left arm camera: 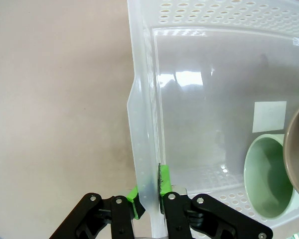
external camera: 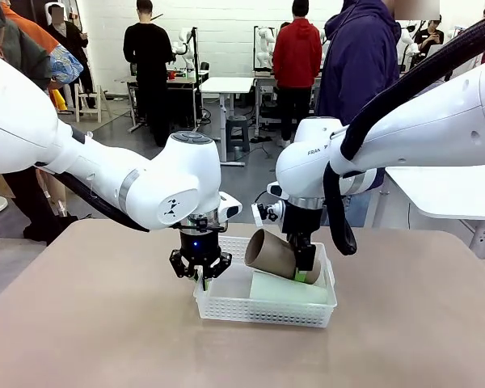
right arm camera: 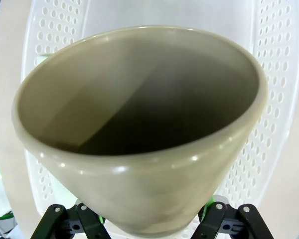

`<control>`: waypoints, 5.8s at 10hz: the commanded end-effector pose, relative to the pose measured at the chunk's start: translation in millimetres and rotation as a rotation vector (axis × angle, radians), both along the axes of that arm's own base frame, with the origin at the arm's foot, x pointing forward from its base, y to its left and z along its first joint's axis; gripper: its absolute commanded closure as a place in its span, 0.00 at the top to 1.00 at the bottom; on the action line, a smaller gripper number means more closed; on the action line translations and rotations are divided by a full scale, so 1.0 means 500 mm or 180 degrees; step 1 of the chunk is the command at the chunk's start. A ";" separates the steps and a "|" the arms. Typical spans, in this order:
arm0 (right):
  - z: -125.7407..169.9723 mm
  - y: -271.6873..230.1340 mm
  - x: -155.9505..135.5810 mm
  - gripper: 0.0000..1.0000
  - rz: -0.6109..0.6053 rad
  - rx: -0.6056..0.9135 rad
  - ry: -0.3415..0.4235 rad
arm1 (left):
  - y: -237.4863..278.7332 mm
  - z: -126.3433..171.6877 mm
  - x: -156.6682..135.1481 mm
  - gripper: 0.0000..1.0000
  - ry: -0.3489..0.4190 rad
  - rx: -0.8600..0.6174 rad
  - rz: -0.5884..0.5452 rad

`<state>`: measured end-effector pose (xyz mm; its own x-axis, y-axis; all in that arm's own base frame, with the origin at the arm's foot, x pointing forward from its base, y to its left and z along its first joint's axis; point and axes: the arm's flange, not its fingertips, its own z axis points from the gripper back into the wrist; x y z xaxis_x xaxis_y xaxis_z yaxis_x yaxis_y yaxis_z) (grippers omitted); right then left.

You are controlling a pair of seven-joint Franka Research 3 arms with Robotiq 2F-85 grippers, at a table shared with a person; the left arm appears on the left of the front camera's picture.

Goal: Clean and organize the cups into the basket.
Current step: Pick up the Reusable plastic cup from the right side of the table and stack it inside the Organizing basket in the center of the table.

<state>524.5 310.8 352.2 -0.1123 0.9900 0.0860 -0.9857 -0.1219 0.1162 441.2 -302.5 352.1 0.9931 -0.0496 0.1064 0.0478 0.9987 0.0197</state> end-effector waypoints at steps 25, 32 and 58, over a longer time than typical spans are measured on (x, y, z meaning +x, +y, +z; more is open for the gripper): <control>0.072 -0.943 -0.076 1.00 -0.0380 0.3598 0.0208 | 0.003 0.004 -0.004 0.00 -0.0020 0.0002 -0.0011; 0.072 -1.004 -0.099 1.00 -0.0715 0.3610 0.0033 | 0.003 0.004 -0.004 0.00 -0.0020 0.0002 -0.0011; -0.125 -0.894 -0.011 1.00 -0.1113 0.3404 0.0615 | 0.003 0.004 -0.004 0.00 -0.0020 0.0002 -0.0011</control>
<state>509.4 -141.0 287.1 0.2420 0.3634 0.8997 -0.9681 0.0285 0.2489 441.0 -302.6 352.1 0.9931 -0.0499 0.1065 0.0481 0.9986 0.0198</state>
